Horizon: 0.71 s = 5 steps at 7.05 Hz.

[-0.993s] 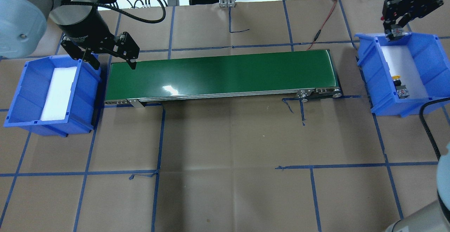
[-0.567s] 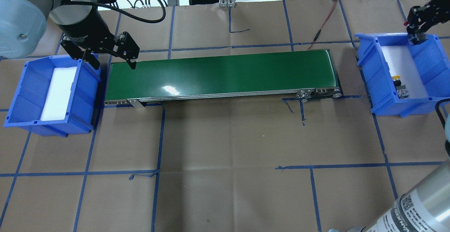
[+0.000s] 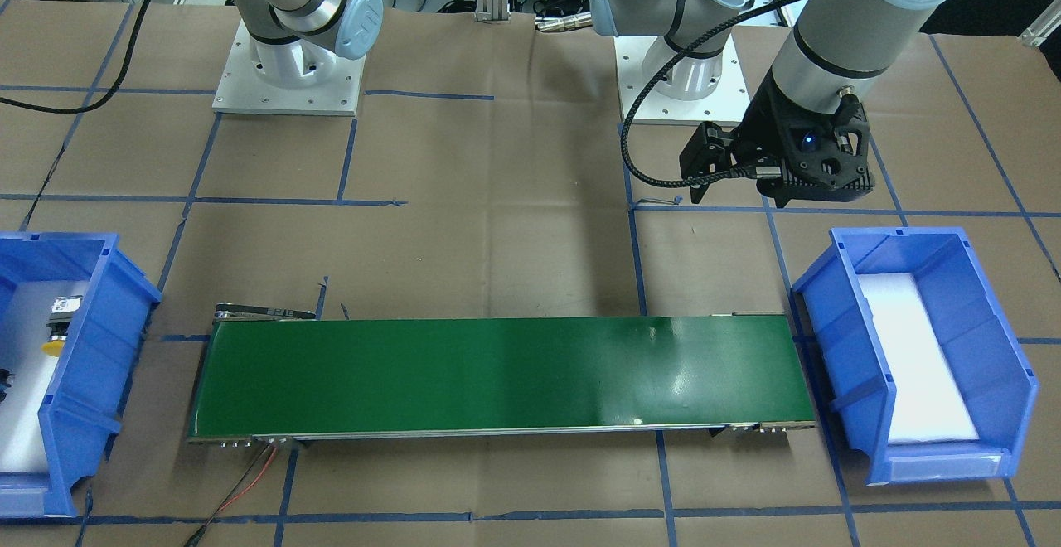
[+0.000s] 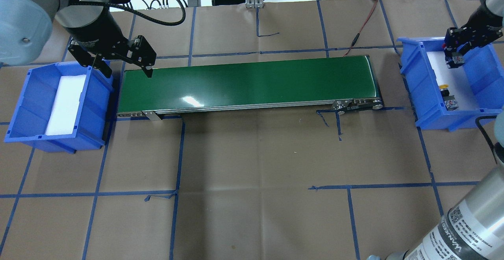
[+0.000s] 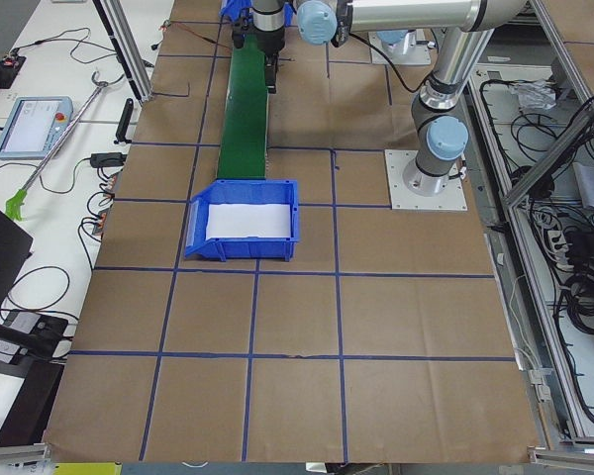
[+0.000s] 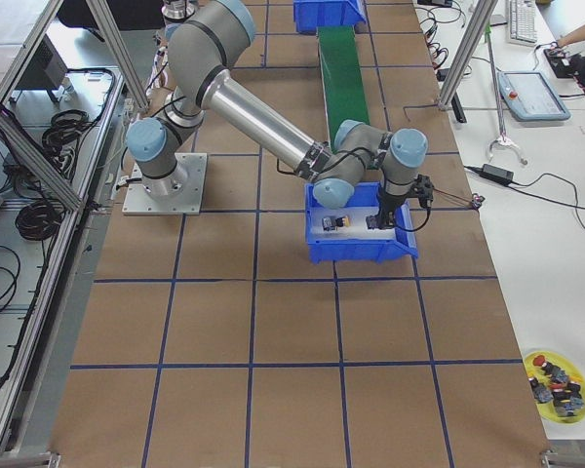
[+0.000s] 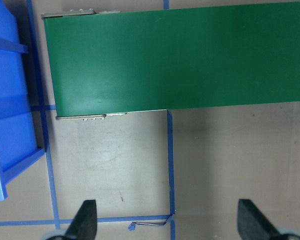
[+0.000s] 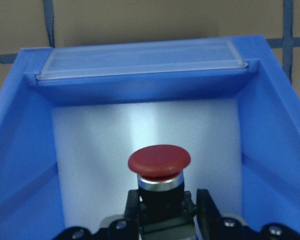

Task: Transport two buttons from left to right
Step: 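Carry the red button into the blue bin and lower it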

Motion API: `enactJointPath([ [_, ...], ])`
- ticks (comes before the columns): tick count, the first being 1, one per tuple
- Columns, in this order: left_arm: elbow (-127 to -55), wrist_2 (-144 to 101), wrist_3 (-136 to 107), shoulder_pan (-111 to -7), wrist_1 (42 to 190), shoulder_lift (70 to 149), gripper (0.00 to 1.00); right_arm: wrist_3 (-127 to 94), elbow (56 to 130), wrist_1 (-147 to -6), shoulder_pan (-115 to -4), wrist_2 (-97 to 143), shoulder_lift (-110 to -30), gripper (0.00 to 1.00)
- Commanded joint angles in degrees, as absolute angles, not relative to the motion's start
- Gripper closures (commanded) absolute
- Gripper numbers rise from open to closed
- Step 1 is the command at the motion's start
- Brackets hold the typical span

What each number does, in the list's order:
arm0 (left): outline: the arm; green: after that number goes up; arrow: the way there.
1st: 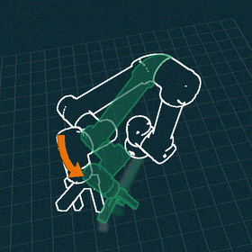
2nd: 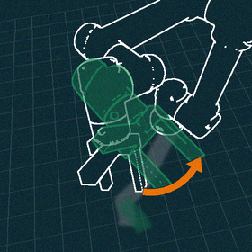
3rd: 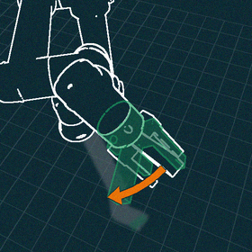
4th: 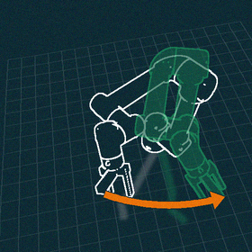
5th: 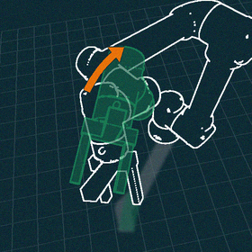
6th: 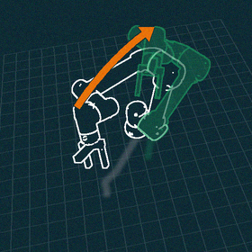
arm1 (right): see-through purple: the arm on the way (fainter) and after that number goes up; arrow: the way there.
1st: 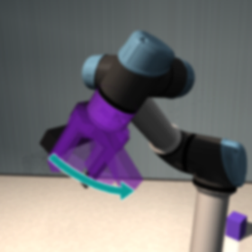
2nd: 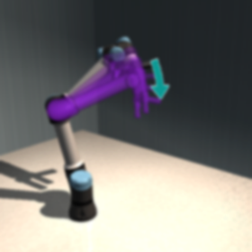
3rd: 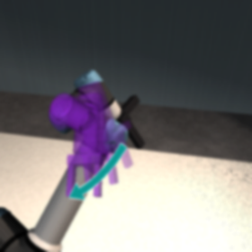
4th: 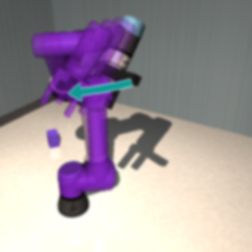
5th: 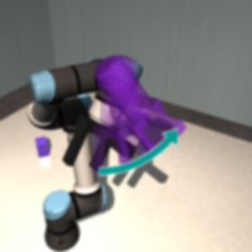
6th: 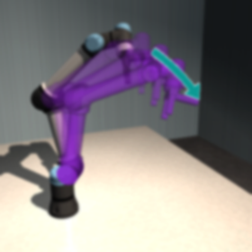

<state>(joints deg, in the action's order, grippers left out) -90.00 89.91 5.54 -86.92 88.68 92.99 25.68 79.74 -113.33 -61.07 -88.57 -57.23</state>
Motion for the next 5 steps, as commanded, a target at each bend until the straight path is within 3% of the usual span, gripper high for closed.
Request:
enactJointPath([
  [1,-90.0,89.9,5.5,-86.9,88.7,93.0,0.00,25.2,81.5,-113.3,-61.3,-88.8,-56.6,0.97],
  [2,-90.0,89.9,5.5,-86.9,88.7,93.0,0.00,25.2,81.6,-113.4,-61.3,-88.8,-56.3,0.96],
  [3,-90.0,89.9,5.5,-86.9,88.7,93.0,0.00,25.3,81.7,-113.3,-61.3,-88.7,-55.8,0.83],
  [4,-90.0,89.9,5.5,-86.9,88.7,93.0,0.00,25.1,81.2,-113.5,-61.3,-87.6,-55.5,0.19],
  [5,-90.0,89.9,5.5,-86.9,88.7,93.0,0.00,25.2,81.3,-113.6,-61.3,-86.1,-55.6,0.01],
])
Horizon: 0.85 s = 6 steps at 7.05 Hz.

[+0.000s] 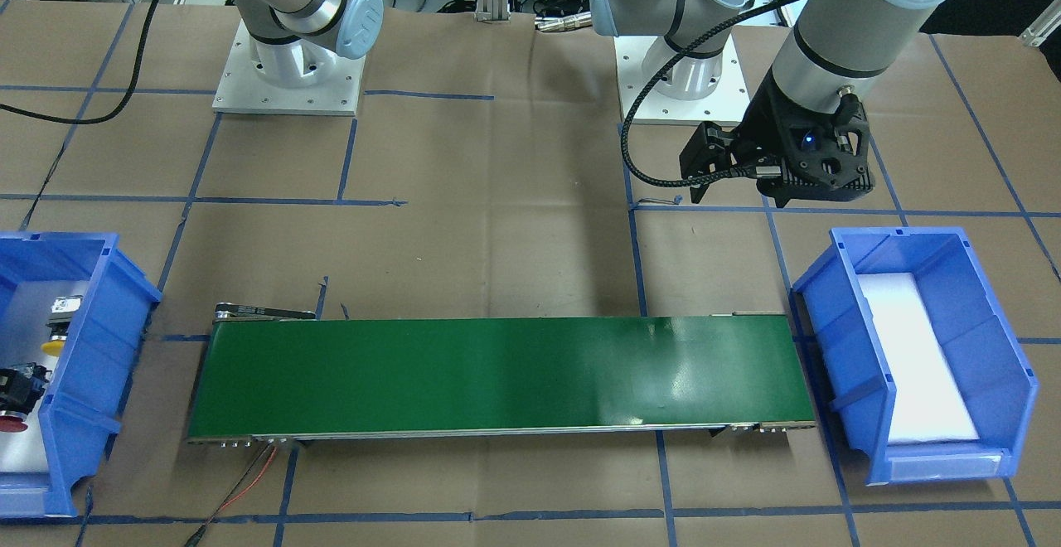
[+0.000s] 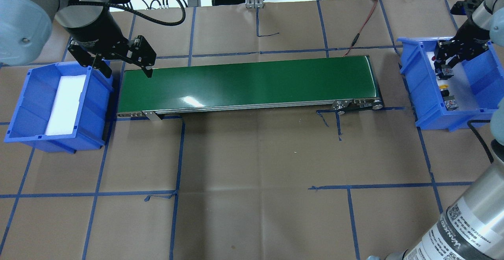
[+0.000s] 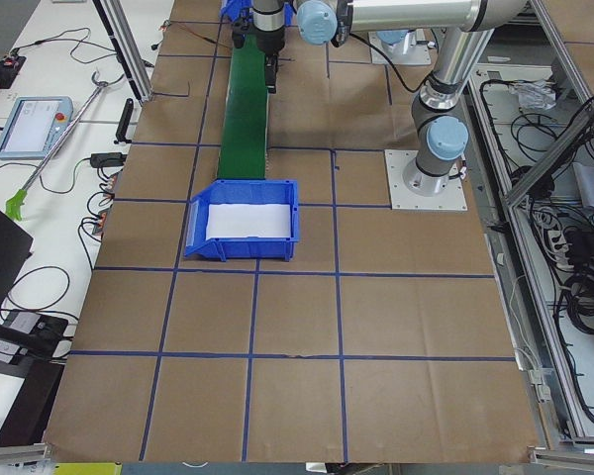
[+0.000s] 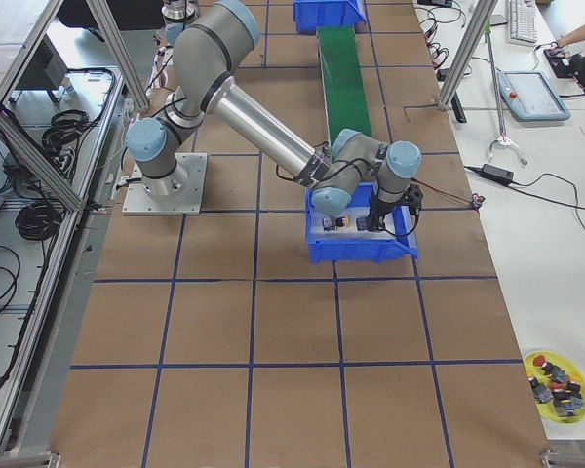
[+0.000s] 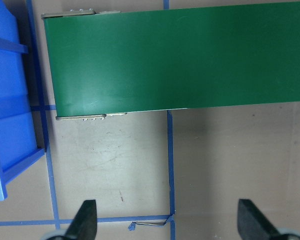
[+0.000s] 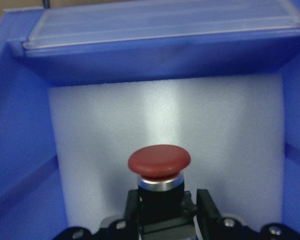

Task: Transport two buttons from left to right
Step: 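Carry the red button into the blue bin and lower it, then open the right gripper and lift it out of the bin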

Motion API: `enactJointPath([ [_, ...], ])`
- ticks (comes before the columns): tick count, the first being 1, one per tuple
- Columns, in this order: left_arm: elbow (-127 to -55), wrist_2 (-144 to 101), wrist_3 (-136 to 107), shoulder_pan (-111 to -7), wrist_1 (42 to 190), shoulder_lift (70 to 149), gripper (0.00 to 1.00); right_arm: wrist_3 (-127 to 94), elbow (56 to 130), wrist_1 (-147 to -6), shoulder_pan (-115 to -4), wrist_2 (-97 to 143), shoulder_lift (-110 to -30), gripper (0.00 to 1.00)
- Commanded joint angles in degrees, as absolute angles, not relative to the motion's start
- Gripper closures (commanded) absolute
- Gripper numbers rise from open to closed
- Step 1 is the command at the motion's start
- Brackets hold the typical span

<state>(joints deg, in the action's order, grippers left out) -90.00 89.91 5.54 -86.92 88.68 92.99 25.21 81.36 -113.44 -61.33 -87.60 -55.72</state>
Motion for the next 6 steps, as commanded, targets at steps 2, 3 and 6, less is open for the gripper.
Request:
enactJointPath([
  [2,-90.0,89.9,5.5,-86.9,88.7,93.0,0.00,25.1,80.9,-113.5,-61.3,-86.0,-56.1,0.01],
  [3,-90.0,89.9,5.5,-86.9,88.7,93.0,0.00,25.1,80.7,-113.2,-61.3,-86.0,-56.7,0.01],
  [6,-90.0,89.9,5.5,-86.9,88.7,93.1,0.00,25.2,79.5,-112.2,-61.3,-86.4,-63.2,0.00],
])
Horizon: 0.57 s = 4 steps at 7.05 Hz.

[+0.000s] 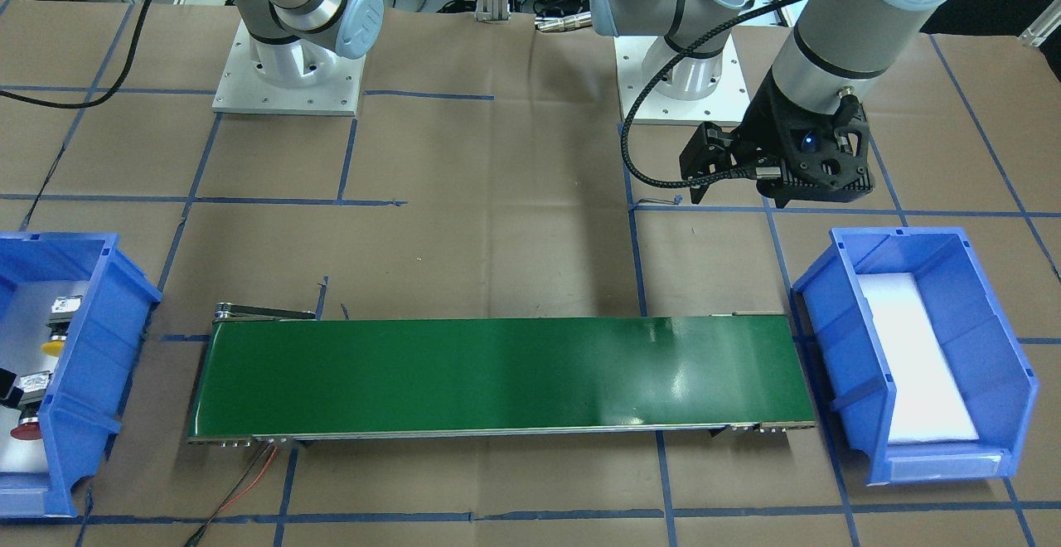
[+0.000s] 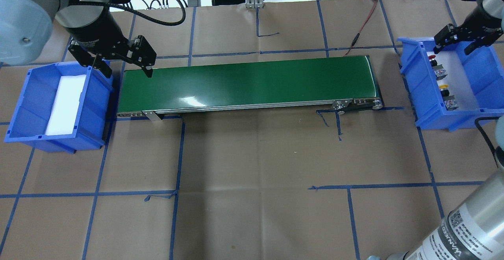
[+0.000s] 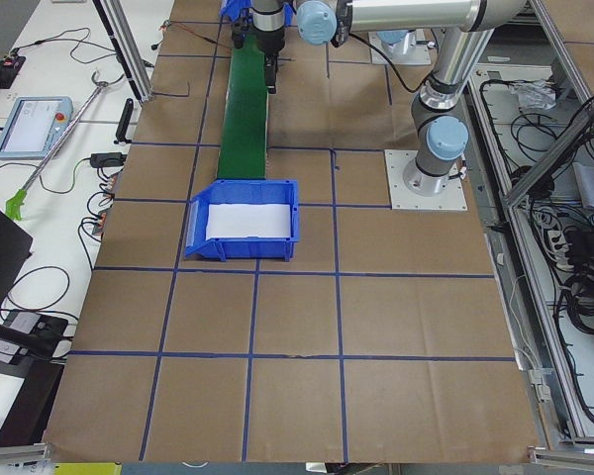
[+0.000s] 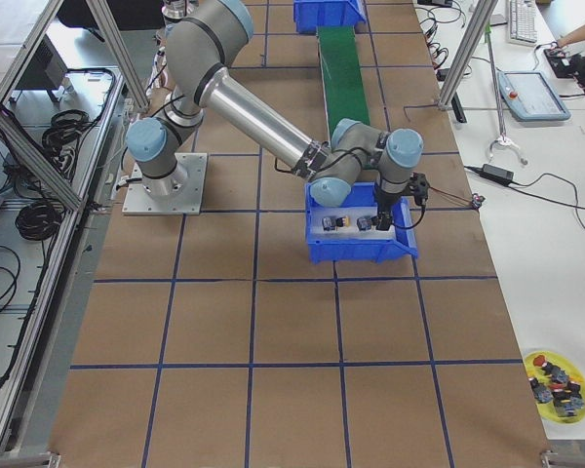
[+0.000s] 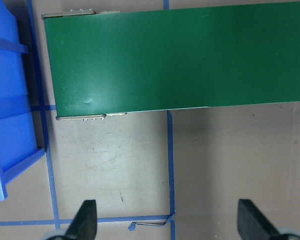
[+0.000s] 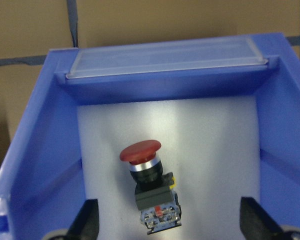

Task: Transport two buttons from left to right
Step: 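Open the right gripper and lift it out of the bin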

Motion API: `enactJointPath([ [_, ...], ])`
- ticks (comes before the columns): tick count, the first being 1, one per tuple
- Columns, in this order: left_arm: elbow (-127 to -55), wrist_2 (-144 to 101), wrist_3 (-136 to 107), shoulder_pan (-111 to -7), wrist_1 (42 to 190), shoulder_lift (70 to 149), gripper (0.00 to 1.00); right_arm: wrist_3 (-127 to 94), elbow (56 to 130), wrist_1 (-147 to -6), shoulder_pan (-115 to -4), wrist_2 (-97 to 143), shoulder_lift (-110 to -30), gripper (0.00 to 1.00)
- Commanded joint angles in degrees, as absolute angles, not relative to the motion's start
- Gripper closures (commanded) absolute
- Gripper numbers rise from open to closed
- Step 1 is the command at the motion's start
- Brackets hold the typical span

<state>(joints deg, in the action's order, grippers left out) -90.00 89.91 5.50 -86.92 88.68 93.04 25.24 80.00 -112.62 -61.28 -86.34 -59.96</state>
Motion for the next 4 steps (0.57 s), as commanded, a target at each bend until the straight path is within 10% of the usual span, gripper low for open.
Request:
enactJointPath([
  [1,-90.0,89.9,5.5,-86.9,88.7,93.1,0.00,25.2,79.5,-112.1,-63.3,-86.4,-66.5,0.00],
  [4,-89.9,89.8,5.4,-86.9,88.7,93.1,0.00,21.1,79.4,-110.7,-78.0,-86.7,-74.3,0.00],
])
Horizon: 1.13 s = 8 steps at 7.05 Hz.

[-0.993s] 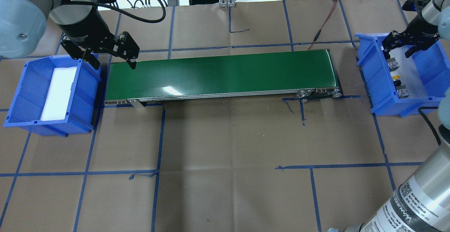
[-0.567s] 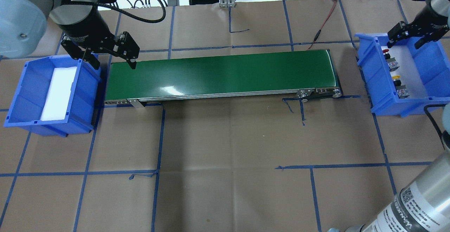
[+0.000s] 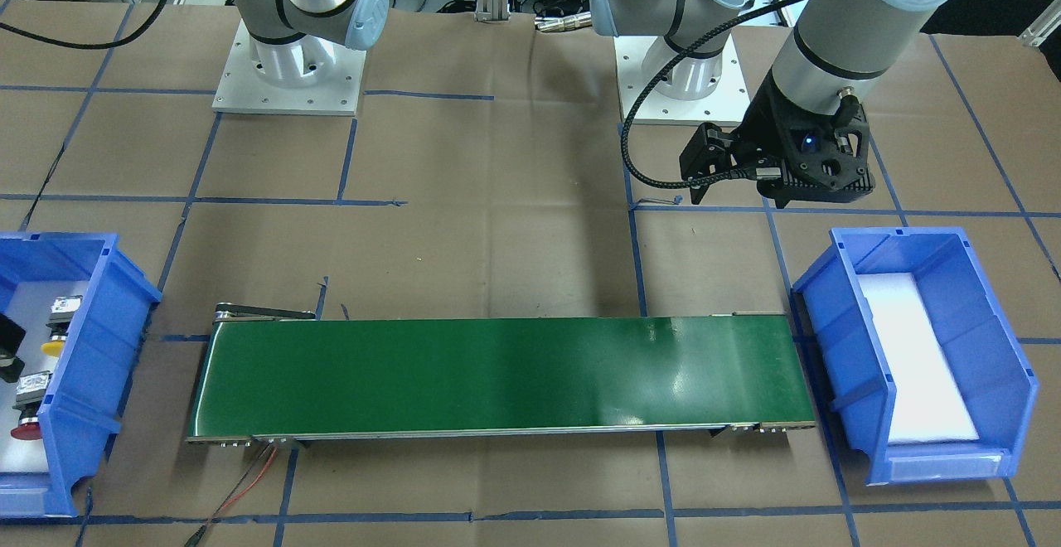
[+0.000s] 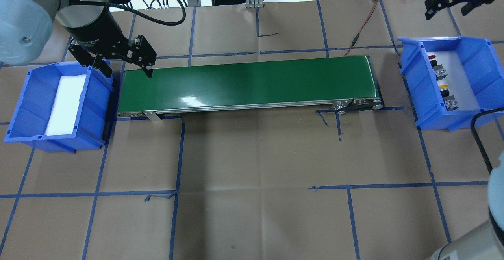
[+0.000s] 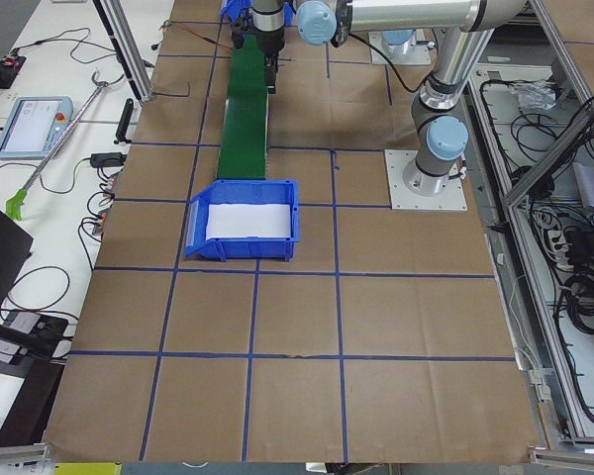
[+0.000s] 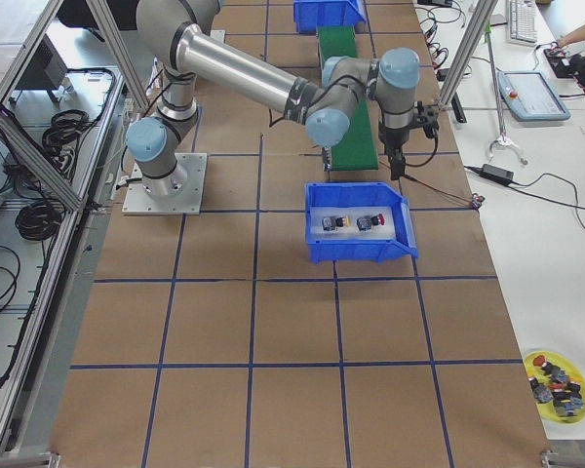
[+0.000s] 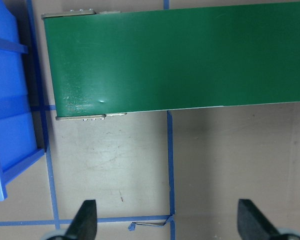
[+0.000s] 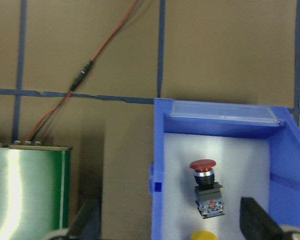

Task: Transport two buttons from left to right
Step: 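Open the right gripper and lift it out of the bin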

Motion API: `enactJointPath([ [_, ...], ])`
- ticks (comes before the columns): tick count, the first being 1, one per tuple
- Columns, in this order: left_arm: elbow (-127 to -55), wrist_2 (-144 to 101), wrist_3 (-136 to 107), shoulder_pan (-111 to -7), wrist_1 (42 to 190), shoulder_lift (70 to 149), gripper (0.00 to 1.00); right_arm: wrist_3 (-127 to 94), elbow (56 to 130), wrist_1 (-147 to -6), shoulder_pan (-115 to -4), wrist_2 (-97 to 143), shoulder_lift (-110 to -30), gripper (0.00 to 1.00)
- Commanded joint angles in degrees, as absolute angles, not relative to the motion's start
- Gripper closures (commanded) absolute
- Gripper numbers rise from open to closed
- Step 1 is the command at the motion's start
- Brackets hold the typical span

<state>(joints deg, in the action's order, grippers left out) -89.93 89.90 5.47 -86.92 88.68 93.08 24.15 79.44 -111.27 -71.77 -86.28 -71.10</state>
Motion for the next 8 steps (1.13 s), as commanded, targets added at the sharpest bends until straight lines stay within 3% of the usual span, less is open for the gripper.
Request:
enactJointPath([
  [1,-89.9,89.8,5.4,-86.9,88.7,93.1,0.00,12.0,79.8,-108.2,-82.4,-86.4,-76.0,0.00],
  [4,-89.9,89.8,5.4,-86.9,88.7,93.2,0.00,3.0,83.2,-92.7,-87.9,-86.5,-83.6,0.00],
  [6,-89.9,89.8,5.4,-86.9,88.7,93.1,0.00,3.0,94.2,-94.0,-88.0,-86.9,-94.3,0.00],
  [8,-89.9,89.8,5.4,-86.9,88.7,93.1,0.00,3.3,95.3,-93.7,-88.0,-87.6,-96.4,0.00],
])
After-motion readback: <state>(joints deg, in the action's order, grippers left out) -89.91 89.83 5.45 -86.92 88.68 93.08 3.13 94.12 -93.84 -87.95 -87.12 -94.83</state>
